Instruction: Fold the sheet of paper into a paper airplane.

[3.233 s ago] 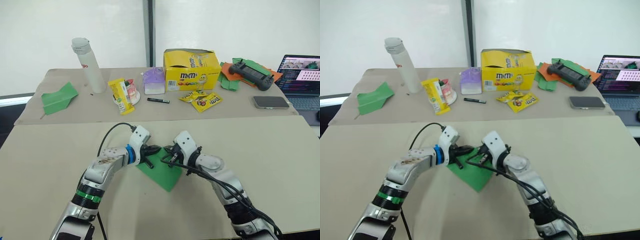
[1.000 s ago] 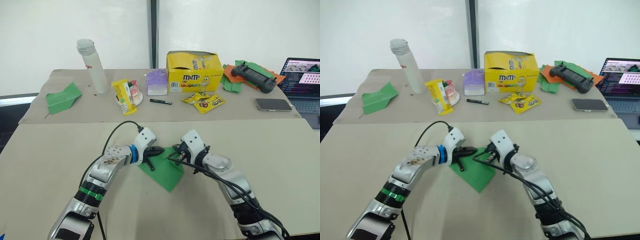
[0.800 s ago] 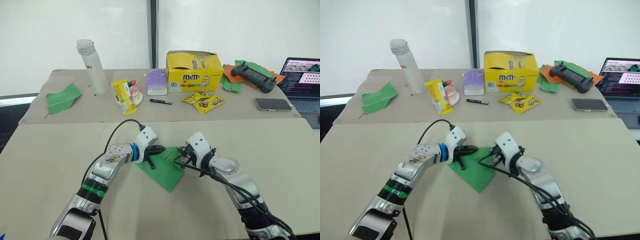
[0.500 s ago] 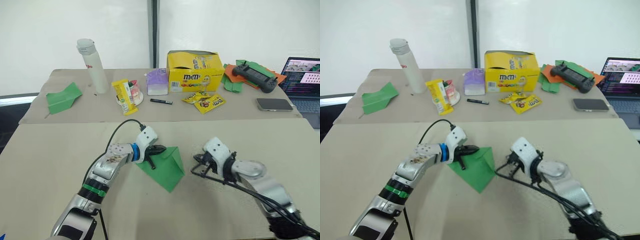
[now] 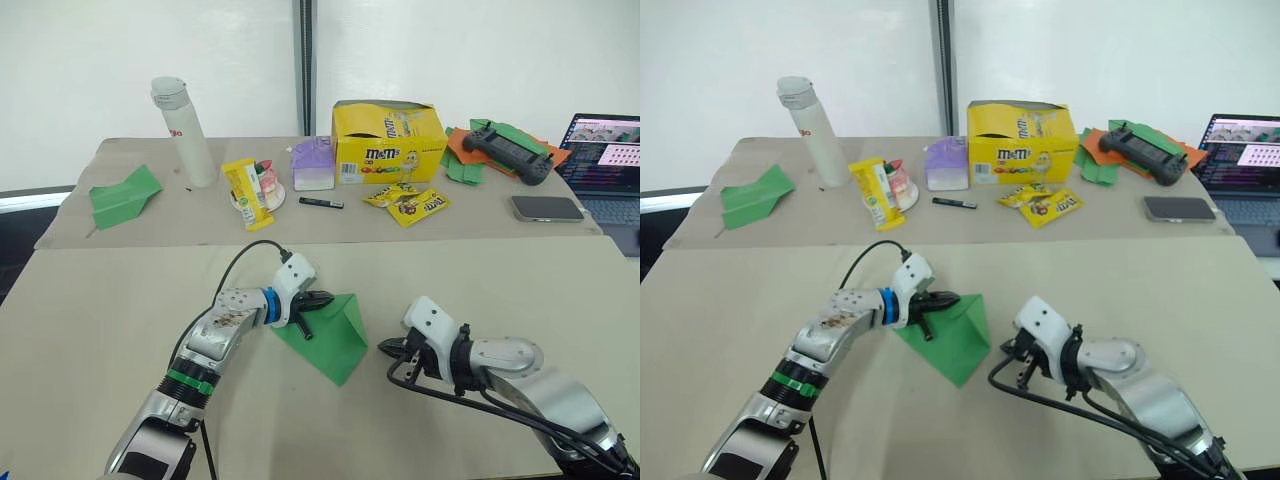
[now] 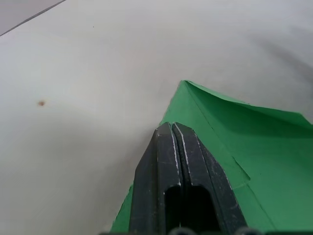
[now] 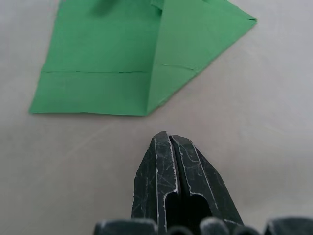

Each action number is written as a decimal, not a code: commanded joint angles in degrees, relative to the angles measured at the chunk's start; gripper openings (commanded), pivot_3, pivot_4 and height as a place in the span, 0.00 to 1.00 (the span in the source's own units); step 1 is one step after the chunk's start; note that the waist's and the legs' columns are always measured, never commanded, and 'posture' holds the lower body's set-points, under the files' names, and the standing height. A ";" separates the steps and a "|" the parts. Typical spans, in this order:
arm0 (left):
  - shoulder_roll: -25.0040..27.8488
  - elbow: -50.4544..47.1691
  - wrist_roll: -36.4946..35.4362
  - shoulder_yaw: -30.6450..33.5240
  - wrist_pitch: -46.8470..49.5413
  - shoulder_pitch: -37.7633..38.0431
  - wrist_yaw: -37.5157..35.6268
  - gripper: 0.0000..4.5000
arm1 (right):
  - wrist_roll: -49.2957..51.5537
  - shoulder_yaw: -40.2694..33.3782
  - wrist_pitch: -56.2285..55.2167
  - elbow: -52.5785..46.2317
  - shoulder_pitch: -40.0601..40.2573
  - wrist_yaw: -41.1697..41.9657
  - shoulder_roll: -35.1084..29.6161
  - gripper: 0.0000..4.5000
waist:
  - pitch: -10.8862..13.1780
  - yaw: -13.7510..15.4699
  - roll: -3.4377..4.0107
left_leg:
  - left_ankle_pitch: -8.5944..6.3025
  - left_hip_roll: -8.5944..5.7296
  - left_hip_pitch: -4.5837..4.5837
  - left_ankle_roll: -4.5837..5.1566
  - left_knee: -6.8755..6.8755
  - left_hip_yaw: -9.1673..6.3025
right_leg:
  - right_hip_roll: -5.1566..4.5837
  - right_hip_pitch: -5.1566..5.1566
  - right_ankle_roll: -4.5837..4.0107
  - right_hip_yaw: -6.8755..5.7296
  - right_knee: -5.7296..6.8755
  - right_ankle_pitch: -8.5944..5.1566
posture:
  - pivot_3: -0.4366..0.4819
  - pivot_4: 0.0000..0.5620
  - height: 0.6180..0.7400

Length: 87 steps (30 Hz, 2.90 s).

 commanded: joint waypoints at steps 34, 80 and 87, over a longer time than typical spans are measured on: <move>2.07 -3.71 0.44 -1.82 4.56 4.67 -1.77 0.00 | -7.85 17.37 -2.58 -2.77 -7.00 0.81 -6.89 0.01 | -0.04 -0.29 -0.05 | -0.01 0.05 0.07 0.01 0.03 0.02 | 0.03 0.02 0.02 -0.01 0.01 -0.01 | 0.48 0.27 1.00; 1.07 -1.94 -0.57 0.70 4.83 2.62 -2.03 0.00 | -7.40 9.71 0.85 -2.19 -7.27 -11.96 4.32 0.65 | -0.09 0.50 -0.10 | -0.01 -0.05 0.03 0.00 0.09 0.02 | -0.04 0.02 -0.10 0.02 0.01 0.08 | 0.48 0.27 1.00; 3.34 -4.46 -3.98 3.98 2.10 1.30 -6.00 0.00 | -12.54 10.72 -3.05 -0.20 -9.12 -13.25 3.19 0.39 | -0.08 -0.19 -0.09 | 0.00 -0.01 -0.24 0.00 0.08 0.03 | 0.02 -0.36 -0.37 0.02 0.15 0.25 | 0.48 0.27 1.00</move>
